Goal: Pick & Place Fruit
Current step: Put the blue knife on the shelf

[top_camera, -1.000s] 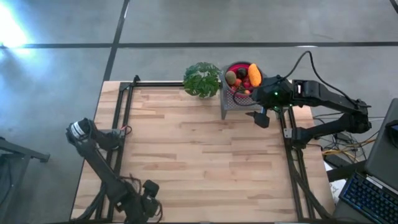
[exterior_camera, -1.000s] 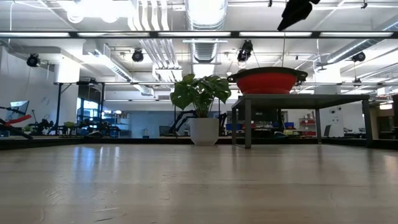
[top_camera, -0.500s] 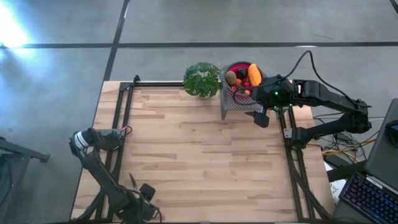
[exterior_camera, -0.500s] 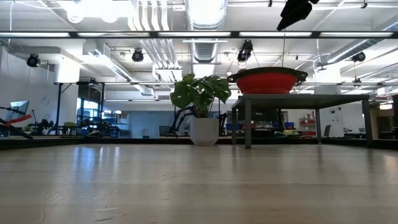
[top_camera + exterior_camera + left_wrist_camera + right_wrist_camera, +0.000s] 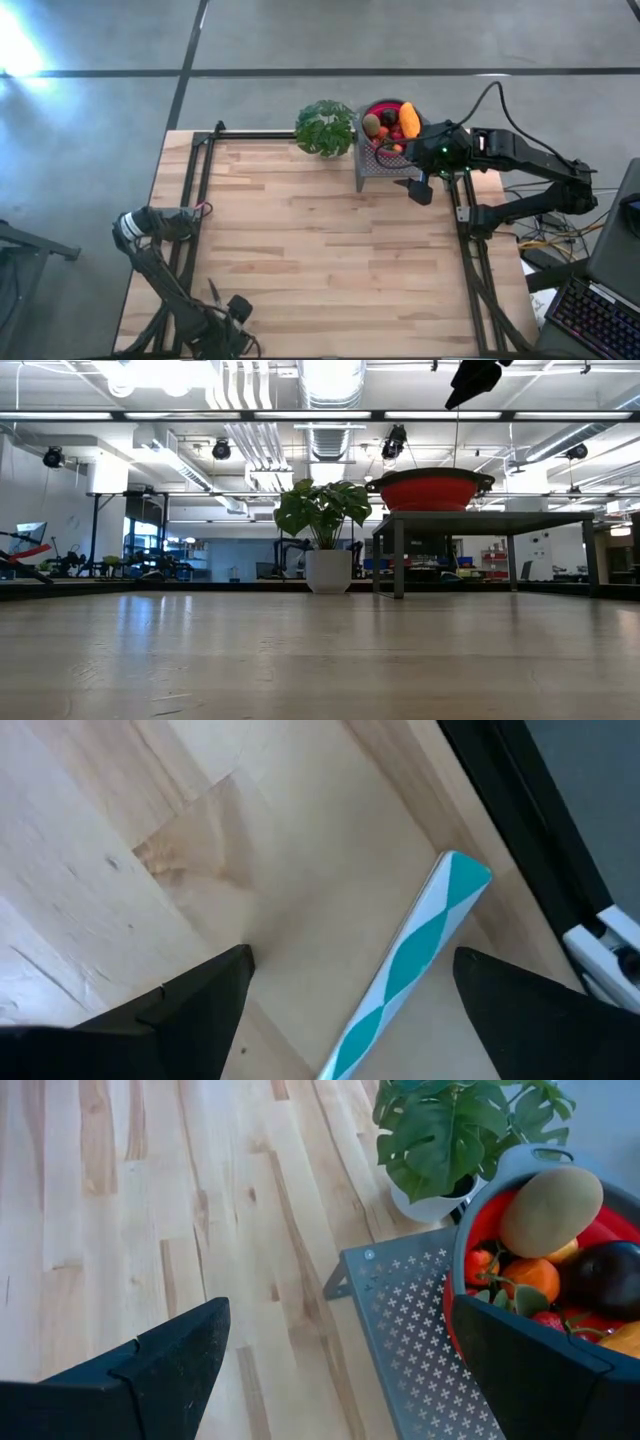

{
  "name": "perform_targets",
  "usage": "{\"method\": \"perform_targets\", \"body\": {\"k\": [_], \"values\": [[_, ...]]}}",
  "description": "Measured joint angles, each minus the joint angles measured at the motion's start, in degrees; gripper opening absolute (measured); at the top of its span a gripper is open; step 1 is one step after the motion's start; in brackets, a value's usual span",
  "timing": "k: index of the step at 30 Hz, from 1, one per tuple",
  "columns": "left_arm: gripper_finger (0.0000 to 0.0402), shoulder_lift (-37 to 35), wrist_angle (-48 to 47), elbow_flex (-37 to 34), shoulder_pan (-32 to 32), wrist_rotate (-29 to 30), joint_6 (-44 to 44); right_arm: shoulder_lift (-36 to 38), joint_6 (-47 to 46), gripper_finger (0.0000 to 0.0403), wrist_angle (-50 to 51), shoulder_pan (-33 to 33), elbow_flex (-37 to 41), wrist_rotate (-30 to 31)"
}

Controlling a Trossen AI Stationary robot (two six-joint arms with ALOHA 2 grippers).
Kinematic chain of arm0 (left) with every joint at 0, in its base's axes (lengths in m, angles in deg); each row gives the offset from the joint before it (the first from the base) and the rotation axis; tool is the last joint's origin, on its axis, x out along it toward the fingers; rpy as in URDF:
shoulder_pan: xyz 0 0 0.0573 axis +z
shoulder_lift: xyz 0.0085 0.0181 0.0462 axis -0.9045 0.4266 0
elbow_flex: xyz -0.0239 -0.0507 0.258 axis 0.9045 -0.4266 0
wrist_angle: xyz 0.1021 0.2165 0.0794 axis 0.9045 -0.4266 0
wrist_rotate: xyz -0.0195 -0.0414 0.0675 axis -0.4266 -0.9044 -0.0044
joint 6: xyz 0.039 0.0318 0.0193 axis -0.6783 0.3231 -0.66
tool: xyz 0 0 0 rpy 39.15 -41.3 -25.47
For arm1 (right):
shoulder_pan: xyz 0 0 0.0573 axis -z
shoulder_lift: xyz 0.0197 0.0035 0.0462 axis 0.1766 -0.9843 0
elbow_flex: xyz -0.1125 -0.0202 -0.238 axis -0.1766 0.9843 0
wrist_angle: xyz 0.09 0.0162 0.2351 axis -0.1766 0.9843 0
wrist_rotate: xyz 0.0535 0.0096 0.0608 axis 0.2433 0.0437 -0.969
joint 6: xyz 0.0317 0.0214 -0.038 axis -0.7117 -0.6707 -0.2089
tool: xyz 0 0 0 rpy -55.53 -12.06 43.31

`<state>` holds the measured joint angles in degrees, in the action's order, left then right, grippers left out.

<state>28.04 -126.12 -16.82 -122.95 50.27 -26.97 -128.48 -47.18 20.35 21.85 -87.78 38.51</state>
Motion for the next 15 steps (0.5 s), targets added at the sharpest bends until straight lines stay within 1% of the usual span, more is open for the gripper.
{"method": "perform_targets", "body": {"k": [5,9,15], "values": [[0.0319,0.04,-0.07,-0.07,0.34,0.32,-1.91,0.00,0.00,0.0374,0.00,0.00,0.00,0.00],[0.0278,0.07,-0.04,-0.07,0.51,0.56,-2.59,0.00,0.00,0.0374,0.00,0.00,0.00,-0.02],[0.0209,0.09,0.11,-0.12,0.68,0.90,-6.47,0.00,0.00,0.0374,0.02,-0.01,0.00,-0.02]]}}
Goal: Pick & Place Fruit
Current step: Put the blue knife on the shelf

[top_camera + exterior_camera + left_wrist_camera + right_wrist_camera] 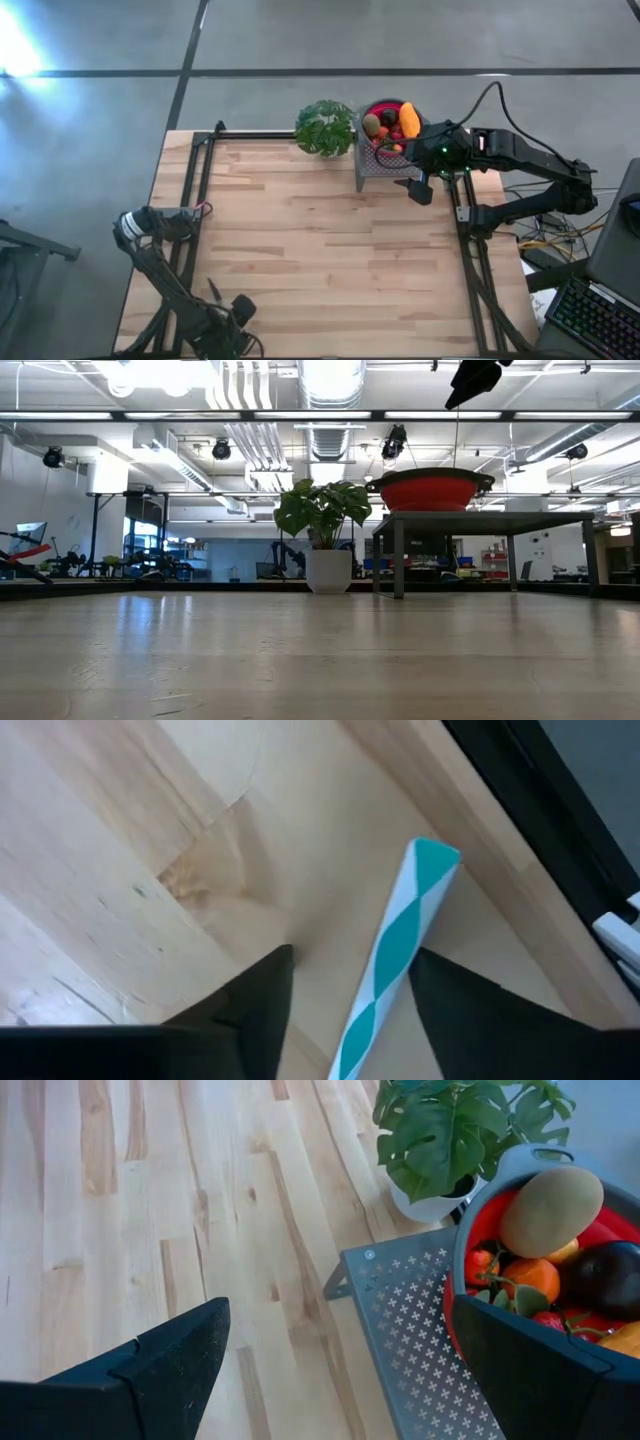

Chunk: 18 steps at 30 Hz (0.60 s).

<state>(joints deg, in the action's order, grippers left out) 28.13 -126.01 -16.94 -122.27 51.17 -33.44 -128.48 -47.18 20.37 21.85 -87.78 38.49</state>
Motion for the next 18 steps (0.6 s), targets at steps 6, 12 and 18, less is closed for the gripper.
{"method": "perform_targets", "body": {"k": [6,12,18], "values": [[0.0142,0.02,0.12,0.00,0.27,0.30,-1.67,0.00,0.00,0.0374,-0.02,-0.04,0.00,0.00],[0.0078,-0.15,0.10,0.00,0.30,0.96,-3.08,0.00,-0.20,0.0374,-0.02,-0.04,0.00,0.00],[0.0041,-0.15,0.68,-0.03,0.82,1.95,-5.64,0.00,-0.20,0.0374,-0.04,-0.04,0.00,-0.02]]}}
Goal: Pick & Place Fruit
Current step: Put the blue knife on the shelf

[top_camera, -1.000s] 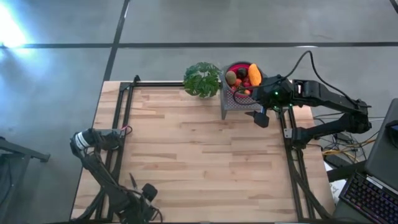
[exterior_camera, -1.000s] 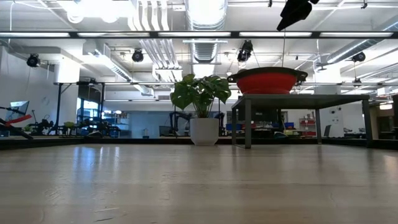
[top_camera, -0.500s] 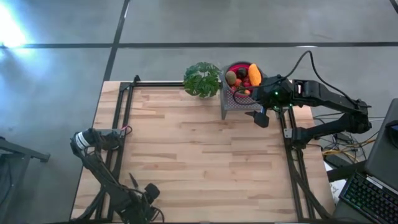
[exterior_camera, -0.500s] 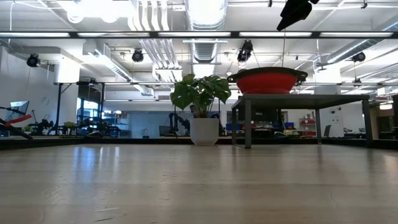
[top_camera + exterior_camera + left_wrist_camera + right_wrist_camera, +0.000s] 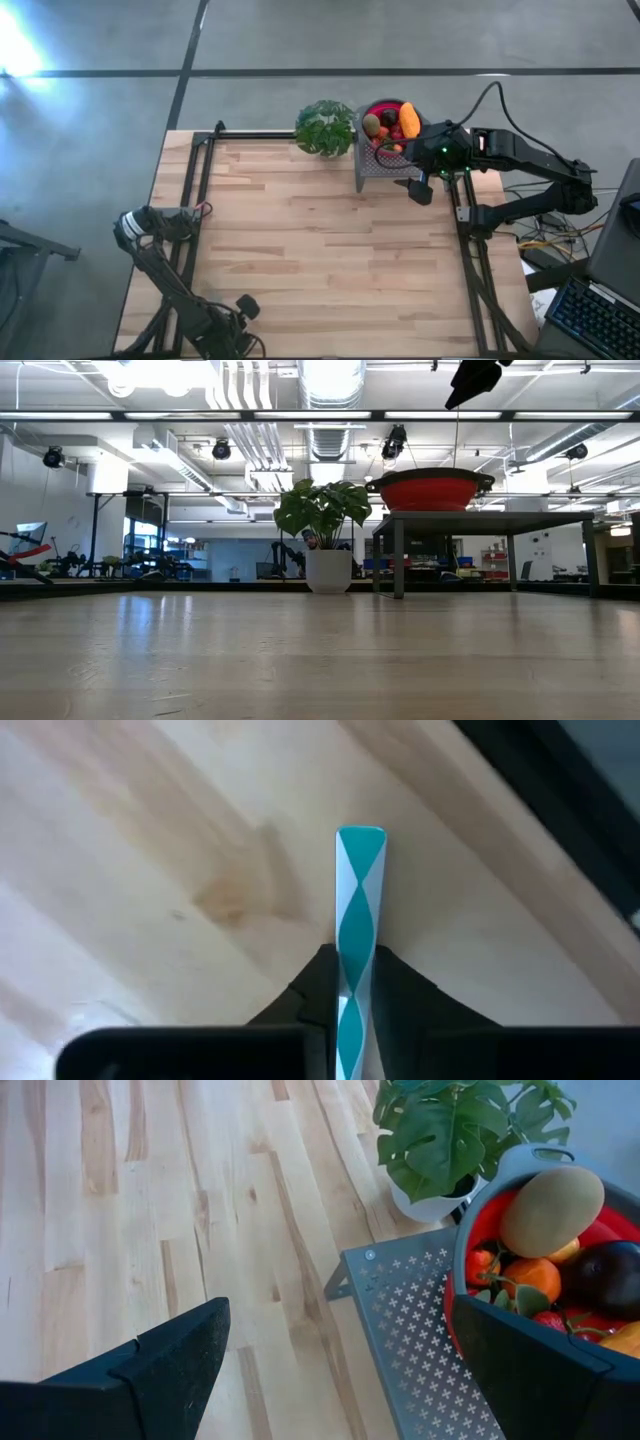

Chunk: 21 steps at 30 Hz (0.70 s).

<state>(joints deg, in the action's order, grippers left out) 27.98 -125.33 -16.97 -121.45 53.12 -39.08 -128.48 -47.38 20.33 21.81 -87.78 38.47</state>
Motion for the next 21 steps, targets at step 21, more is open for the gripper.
{"method": "perform_targets", "body": {"k": [21], "values": [[0.0042,-0.76,3.76,3.64,16.98,34.46,-36.10,2.01,-8.11,0.0374,3.97,0.00,0.60,-2.51]]}}
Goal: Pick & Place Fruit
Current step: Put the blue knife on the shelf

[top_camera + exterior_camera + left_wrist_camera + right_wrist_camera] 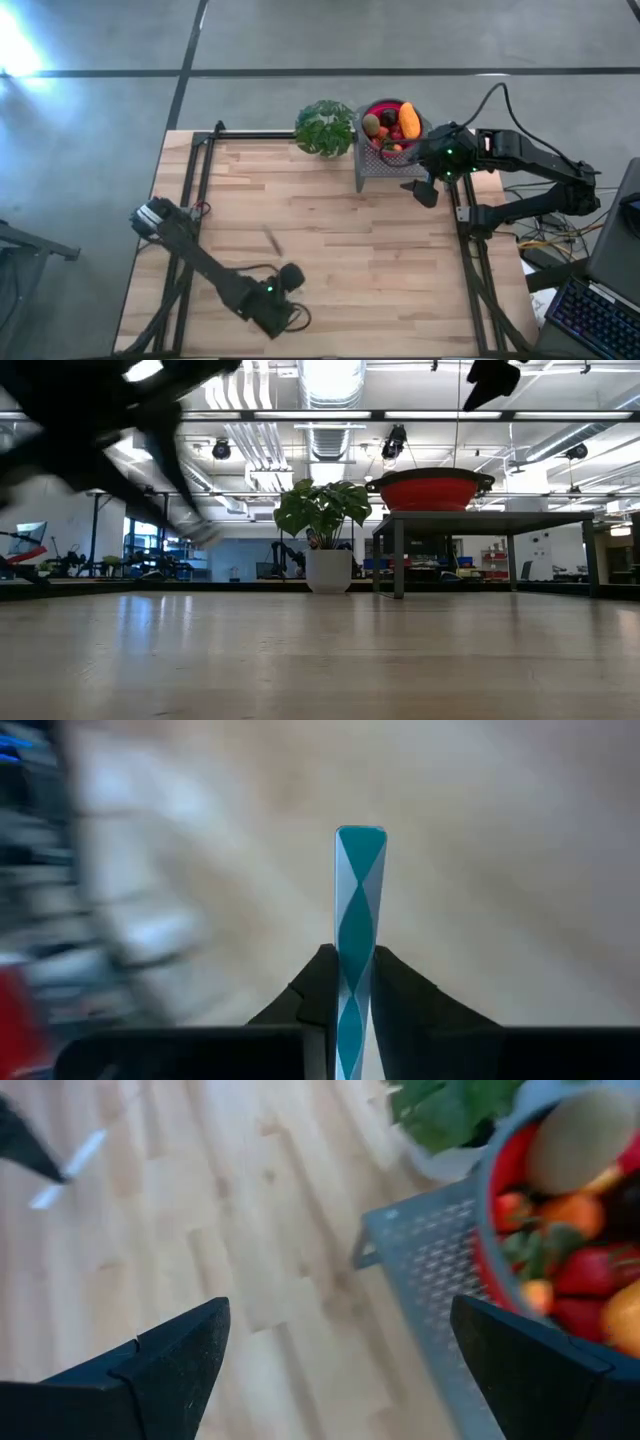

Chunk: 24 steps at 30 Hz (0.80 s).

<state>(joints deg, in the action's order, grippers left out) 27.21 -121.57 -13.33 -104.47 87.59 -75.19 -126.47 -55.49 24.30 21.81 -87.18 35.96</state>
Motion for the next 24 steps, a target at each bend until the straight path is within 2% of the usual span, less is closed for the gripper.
{"method": "perform_targets", "body": {"k": [4,7,12,16,20,24], "values": [[0.0042,-0.02,10.53,-0.66,2.56,12.33,-16.03,2.49,-2.10,0.0374,-1.09,-0.17,2.77,-5.97],[0.0042,-0.09,22.11,-1.36,4.90,16.75,-29.59,4.63,-2.82,0.0374,-3.55,-0.72,5.68,-10.10],[0.0042,-0.13,42.07,-2.27,9.18,16.40,-50.28,7.45,-4.83,0.0374,-10.31,-1.68,11.01,-16.61],[0.0042,-0.20,52.55,-2.29,12.63,12.89,-63.43,8.19,-5.02,0.0374,-11.70,-1.66,13.49,-17.65],[0.0042,-0.20,57.29,-2.29,16.56,5.74,-69.24,7.80,-5.35,0.0374,-13.48,-1.66,15.36,-17.67],[0.0042,-0.20,60.53,-2.29,20.21,3.30,-73.83,7.51,-6.54,0.0374,-19.25,-1.66,17.62,-18.07]]}}
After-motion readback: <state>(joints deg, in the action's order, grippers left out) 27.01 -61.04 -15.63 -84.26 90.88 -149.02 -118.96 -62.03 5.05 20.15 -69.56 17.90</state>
